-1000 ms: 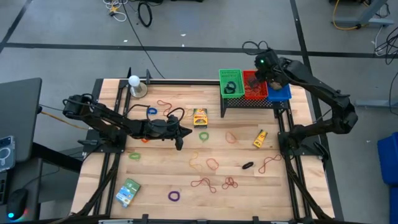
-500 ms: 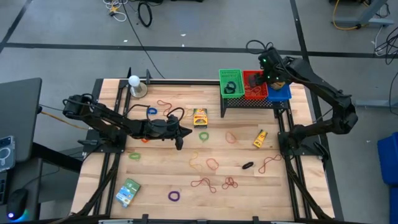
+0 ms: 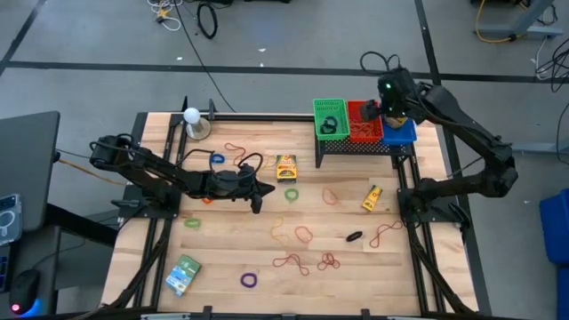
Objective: Pick & Place Office Desk Supplies
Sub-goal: Put the black spring keychain into the green bin
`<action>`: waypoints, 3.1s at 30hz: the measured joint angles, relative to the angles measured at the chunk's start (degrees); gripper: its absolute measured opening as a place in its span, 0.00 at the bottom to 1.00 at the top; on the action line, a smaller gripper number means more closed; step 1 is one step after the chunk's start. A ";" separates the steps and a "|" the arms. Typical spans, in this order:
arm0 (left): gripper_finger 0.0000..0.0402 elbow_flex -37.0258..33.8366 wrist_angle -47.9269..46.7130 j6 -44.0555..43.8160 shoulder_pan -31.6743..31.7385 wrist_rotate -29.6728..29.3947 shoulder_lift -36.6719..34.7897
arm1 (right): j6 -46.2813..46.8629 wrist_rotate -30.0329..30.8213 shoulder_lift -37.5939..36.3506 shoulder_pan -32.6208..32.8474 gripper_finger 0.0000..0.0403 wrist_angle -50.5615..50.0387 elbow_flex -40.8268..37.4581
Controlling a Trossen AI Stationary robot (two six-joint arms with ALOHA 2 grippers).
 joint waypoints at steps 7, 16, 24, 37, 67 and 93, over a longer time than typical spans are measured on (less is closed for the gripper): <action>0.04 0.01 -0.47 -3.67 0.92 4.80 0.00 | -2.35 -3.55 -7.10 10.47 0.62 -0.76 -1.72; 0.02 0.11 0.05 -1.68 0.37 1.20 0.02 | 2.12 -2.59 -18.22 32.61 0.06 16.52 -20.44; 0.02 0.11 -1.14 0.69 0.37 -0.29 0.02 | 3.06 -3.31 -18.22 48.23 0.03 16.95 -25.54; 0.02 0.11 -3.53 2.51 0.37 -0.24 0.24 | 5.46 -7.02 -11.12 67.31 0.06 16.56 -26.23; 0.02 0.11 -3.48 3.76 0.37 0.96 0.24 | -6.90 -12.40 22.07 75.01 0.40 14.24 -26.23; 0.02 0.09 -3.50 3.99 0.33 3.19 0.22 | -3.99 -10.51 24.34 74.99 0.09 14.05 -26.25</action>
